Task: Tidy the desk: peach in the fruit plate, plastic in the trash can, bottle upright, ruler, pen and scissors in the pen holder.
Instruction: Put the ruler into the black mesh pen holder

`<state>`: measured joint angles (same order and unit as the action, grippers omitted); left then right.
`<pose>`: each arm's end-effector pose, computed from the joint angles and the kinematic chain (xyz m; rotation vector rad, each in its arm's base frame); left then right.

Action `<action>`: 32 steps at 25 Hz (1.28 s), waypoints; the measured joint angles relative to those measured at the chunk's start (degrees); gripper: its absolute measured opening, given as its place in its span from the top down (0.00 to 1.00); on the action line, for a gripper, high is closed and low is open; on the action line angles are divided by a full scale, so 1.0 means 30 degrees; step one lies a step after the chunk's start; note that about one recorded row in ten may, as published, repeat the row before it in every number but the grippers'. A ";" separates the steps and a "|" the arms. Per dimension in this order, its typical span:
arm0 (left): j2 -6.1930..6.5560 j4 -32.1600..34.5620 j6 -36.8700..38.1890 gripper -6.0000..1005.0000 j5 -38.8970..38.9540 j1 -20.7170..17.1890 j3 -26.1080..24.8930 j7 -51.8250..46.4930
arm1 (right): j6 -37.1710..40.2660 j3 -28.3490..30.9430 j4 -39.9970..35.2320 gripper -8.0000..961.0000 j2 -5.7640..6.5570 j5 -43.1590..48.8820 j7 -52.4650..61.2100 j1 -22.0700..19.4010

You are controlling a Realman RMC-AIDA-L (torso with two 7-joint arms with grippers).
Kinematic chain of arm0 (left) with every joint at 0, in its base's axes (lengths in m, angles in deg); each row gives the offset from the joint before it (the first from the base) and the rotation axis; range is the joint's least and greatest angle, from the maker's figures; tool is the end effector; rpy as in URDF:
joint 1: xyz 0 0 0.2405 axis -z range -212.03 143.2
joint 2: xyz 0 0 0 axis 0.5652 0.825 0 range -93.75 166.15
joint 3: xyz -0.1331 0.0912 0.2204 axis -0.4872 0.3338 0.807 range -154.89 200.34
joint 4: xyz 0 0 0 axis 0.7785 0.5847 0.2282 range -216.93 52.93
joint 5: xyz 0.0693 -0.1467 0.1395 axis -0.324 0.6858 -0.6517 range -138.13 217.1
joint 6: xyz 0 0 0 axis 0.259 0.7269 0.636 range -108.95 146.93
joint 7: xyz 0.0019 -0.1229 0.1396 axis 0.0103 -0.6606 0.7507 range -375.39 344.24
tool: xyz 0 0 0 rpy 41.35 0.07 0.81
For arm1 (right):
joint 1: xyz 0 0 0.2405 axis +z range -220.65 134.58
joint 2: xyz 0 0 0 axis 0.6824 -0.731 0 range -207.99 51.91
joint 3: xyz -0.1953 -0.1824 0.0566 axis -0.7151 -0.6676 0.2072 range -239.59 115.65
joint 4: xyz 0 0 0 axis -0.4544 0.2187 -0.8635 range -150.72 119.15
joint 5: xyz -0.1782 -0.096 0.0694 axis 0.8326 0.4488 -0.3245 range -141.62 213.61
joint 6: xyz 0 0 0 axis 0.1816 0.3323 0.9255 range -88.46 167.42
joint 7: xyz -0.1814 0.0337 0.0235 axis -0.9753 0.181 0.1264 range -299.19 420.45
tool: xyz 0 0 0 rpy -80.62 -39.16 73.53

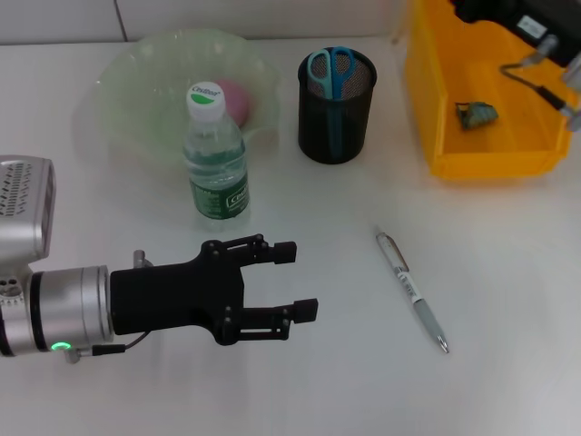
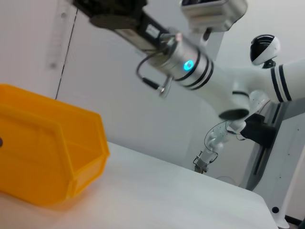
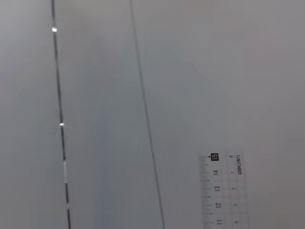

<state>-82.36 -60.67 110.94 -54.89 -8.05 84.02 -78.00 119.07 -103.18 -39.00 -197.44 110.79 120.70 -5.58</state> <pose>-0.2506 0.2846 -0.1015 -2.8734 -0.5307 -0.9664 0.1920 0.4319 -0.0045 -2.1546 0.4190 1.2414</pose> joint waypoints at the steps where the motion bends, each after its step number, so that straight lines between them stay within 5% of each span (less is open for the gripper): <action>1: -0.0003 0.0005 -0.0002 0.19 0.0004 0.0001 -0.0021 0.0005 | -0.0479 0.0007 0.1206 0.59 -0.0010 -0.0629 -0.0910 0.0514; 3: -0.0002 0.0015 -0.0005 0.19 0.0019 0.0001 -0.0044 0.0043 | -0.2173 0.0044 0.3750 0.59 -0.0085 -0.1795 -0.2744 0.1932; 9: -0.0009 -0.0028 0.0111 0.19 0.0141 -0.0128 -0.0102 0.0468 | -0.5275 0.0247 0.5881 0.59 -0.0165 -0.2233 -0.3002 0.3860; 32: -0.0004 -0.0168 0.0260 0.19 0.0171 -0.0265 0.0018 0.1231 | -0.7679 -0.1433 0.6343 0.59 -0.0162 -0.2096 -0.2965 0.4871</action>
<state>-82.37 -61.17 111.72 -54.38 -8.84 84.08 -74.31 96.04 -107.48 -19.97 -197.92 104.50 111.81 9.03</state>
